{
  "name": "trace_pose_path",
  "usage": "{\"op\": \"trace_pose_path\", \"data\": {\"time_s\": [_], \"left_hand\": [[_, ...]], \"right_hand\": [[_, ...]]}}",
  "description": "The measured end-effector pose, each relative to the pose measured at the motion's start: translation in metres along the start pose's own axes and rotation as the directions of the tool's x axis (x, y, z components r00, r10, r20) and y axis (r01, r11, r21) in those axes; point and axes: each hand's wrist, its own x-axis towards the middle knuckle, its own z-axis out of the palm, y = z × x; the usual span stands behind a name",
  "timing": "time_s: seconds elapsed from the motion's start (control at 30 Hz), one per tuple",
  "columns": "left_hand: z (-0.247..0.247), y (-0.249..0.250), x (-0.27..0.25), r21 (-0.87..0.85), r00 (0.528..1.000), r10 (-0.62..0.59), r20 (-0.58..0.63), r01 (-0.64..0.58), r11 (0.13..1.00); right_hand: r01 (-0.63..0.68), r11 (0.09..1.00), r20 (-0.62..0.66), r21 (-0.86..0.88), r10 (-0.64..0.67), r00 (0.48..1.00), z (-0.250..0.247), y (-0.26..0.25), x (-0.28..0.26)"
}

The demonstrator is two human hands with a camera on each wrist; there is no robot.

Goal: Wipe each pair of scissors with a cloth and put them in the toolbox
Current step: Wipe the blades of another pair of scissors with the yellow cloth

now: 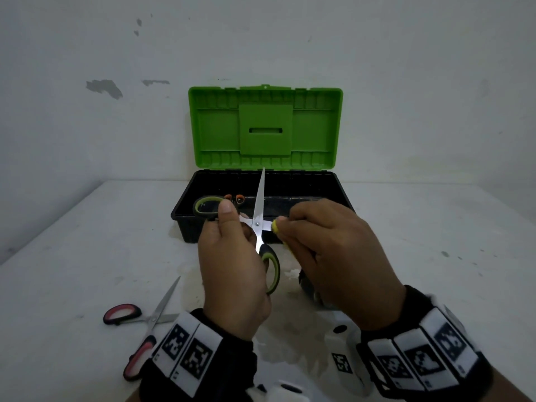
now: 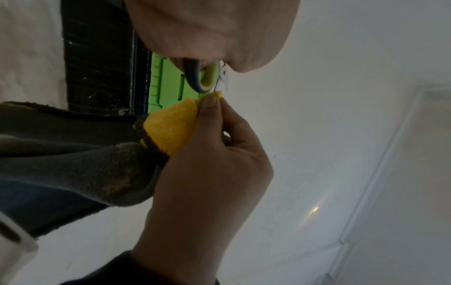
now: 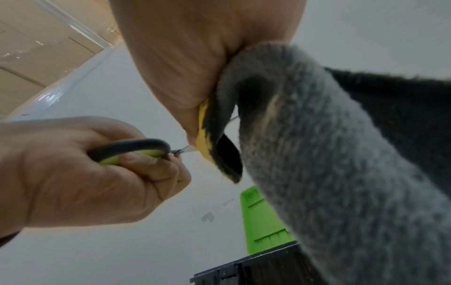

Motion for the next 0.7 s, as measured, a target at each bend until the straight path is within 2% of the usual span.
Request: {"op": "trace_pose_path", "data": {"time_s": [0.2,0.3,0.37,0.43,0.57,0.63,0.7], "left_hand": [[-0.005,0.002,0.004,-0.031,0.999,-0.039,-0.015,0.039,0.999],[-0.009,0.006,0.013,0.0,1.0,-0.008,-0.012,0.008,1.0],[-0.014,0.007,0.02,0.039,0.999,0.038,-0.026,-0.037,0.999],[-0.019,0.007,0.026,0.108,0.993,0.105,-0.053,-0.099,0.989],[-0.023,0.003,0.028,0.175,0.975,0.214,-0.056,-0.201,0.964],[-0.02,0.001,0.024,0.198,0.971,0.23,-0.056,-0.216,0.956],[-0.015,-0.001,0.019,0.199,0.969,0.243,-0.044,-0.23,0.953]], "right_hand": [[-0.011,0.999,-0.004,-0.047,0.011,1.0,-0.008,0.012,-0.012],[-0.039,0.997,0.025,-0.066,0.04,0.999,-0.015,0.028,-0.019],[-0.106,0.993,0.048,-0.049,0.108,0.993,-0.019,0.037,-0.021],[-0.236,0.971,0.045,0.035,0.234,0.971,-0.025,0.041,-0.022],[-0.464,0.853,0.057,0.238,0.465,0.883,-0.028,0.031,-0.012],[-0.494,0.804,0.091,0.33,0.494,0.865,-0.022,0.019,-0.002],[-0.479,0.783,0.111,0.397,0.477,0.872,-0.016,0.006,0.007]]}}
